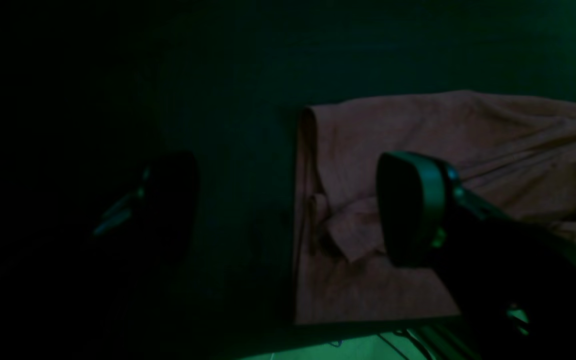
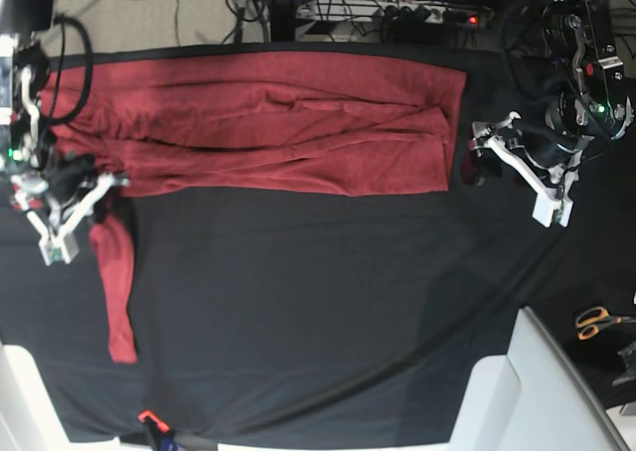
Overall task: Fold the T-shirt properly
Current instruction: 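Grasp the hanging red sleeve with the right gripper and fold it onto the shirt, then release the sleeve and raise the right gripper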
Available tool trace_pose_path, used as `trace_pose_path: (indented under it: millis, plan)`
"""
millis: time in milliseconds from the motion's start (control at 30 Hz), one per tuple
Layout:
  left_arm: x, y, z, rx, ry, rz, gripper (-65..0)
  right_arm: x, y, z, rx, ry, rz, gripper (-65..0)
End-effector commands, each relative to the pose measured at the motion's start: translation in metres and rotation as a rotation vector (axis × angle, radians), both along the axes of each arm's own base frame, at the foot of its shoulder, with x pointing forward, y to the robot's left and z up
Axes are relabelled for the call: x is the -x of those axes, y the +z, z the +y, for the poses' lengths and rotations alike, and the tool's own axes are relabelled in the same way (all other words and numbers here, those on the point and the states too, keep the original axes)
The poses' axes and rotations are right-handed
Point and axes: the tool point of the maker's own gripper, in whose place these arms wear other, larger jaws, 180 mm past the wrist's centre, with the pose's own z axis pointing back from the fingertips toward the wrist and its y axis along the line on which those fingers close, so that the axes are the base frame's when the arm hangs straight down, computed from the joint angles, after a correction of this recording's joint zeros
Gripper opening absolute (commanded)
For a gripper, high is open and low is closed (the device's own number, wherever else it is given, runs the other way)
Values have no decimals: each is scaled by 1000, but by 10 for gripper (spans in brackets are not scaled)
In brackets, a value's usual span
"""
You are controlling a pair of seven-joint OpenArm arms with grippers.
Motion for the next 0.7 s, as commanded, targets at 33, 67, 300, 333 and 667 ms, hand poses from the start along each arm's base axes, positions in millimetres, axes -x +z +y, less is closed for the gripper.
trace_pose_path:
  millis: [33,67,300,333,667]
  plan:
    - [-8,10,3,-9,-7,-40,-109,2,12,0,3,-9,-29,-650]
    - [-8,10,3,-9,-7,-40,-109,7,11,5,-5,-7,-21,-650]
    - [-8,10,4,-9,-6,-41,-109,47,6,28,-43,-1,11,-650]
    - [-7,9,4,-7,-4,-35,-109,51,4,33,-54,-3,19,-650]
    - [-1,-6,7,8,15,4,-109,75,-11,54,-113,-20,77,-647]
